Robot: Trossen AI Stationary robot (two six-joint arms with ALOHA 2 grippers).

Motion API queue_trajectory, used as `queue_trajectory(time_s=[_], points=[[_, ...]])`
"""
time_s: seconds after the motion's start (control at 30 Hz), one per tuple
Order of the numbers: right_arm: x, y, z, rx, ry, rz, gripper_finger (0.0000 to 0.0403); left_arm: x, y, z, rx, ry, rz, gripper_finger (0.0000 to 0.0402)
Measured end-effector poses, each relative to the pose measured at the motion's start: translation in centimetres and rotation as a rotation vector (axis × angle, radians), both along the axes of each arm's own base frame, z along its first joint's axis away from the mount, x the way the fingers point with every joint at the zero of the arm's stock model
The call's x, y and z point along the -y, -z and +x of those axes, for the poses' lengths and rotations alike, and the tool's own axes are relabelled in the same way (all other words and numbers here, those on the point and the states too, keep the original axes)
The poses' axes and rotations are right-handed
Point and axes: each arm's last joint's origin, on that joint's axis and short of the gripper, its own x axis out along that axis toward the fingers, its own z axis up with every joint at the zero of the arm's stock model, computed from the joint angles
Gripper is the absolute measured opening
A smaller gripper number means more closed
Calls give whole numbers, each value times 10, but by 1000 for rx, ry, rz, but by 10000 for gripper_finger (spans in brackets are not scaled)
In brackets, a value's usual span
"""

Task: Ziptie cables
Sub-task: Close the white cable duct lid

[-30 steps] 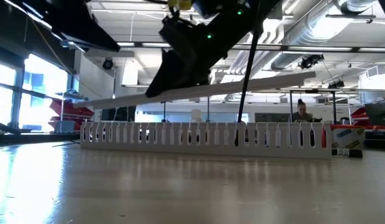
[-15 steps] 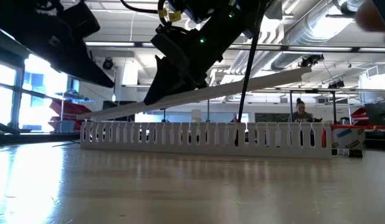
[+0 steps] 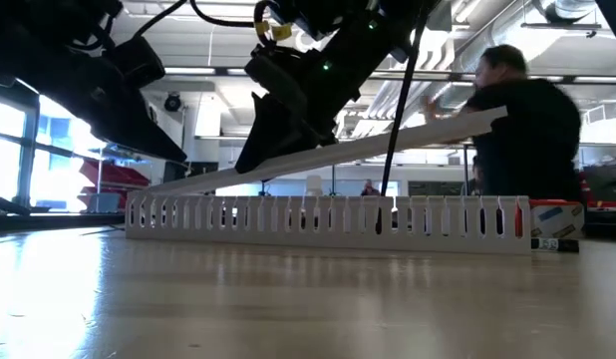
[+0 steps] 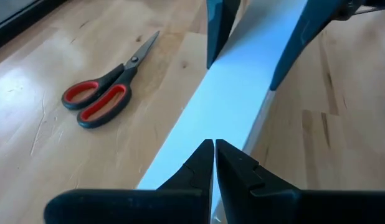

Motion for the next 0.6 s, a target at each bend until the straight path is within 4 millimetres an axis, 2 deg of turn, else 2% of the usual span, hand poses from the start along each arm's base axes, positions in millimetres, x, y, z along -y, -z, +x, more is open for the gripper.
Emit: queue_trajectory(time_s=[0.4, 0.6], points=[[-1, -2, 2, 26, -24, 28, 215, 1, 0, 1, 0, 33, -12, 0], [-1, 0, 1, 8, -19, 23, 219, 2, 9, 4, -46, 24, -15, 0]])
